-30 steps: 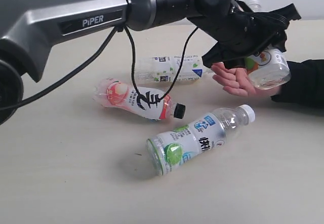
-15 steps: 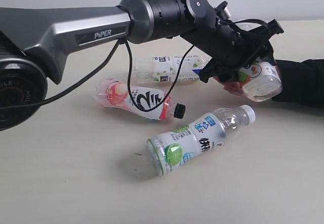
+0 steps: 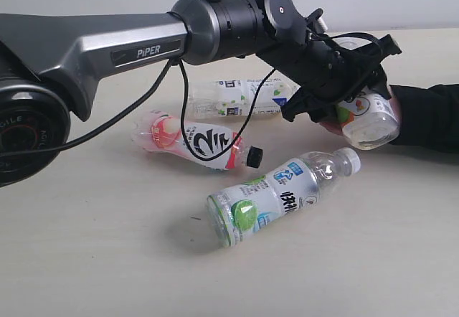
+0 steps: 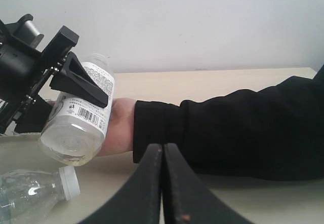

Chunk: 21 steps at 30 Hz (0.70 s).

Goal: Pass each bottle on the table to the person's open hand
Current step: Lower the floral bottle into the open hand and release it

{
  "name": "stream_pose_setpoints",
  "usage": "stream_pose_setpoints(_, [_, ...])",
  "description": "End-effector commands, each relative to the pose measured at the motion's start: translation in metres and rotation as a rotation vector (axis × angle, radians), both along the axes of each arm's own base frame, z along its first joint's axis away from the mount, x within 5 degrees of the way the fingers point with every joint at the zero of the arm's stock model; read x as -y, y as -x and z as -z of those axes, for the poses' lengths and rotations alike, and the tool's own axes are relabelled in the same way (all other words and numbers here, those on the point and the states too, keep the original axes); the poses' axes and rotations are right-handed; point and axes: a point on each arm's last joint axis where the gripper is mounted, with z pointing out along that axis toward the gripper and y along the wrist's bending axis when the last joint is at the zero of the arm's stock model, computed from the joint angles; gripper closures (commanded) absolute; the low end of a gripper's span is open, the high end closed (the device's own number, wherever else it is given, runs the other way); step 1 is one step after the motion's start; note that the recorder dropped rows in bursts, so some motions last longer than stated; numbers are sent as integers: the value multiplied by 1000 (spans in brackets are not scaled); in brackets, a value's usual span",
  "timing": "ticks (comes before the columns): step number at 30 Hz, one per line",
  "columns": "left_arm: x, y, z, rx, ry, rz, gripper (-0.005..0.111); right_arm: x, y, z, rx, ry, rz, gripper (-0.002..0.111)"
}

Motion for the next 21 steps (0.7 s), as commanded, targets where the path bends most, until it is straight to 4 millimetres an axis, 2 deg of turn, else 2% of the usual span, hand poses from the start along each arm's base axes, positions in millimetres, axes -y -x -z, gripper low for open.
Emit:
stream_pose_setpoints(1, [1,0,-3,6,9,2,45,0,0,1,6,4,5,108])
stream_pose_setpoints(6, [1,1,-3,27,0,33,45,0,0,1,6,4,5,108])
stream_pose_setpoints(11, [1,1,-3,55,-7,64,20,0,0,1,6,4,5,108])
stream_pose_setpoints(21, [-3,-1,-13,65,3,65,19,0,0,1,6,4,5,108])
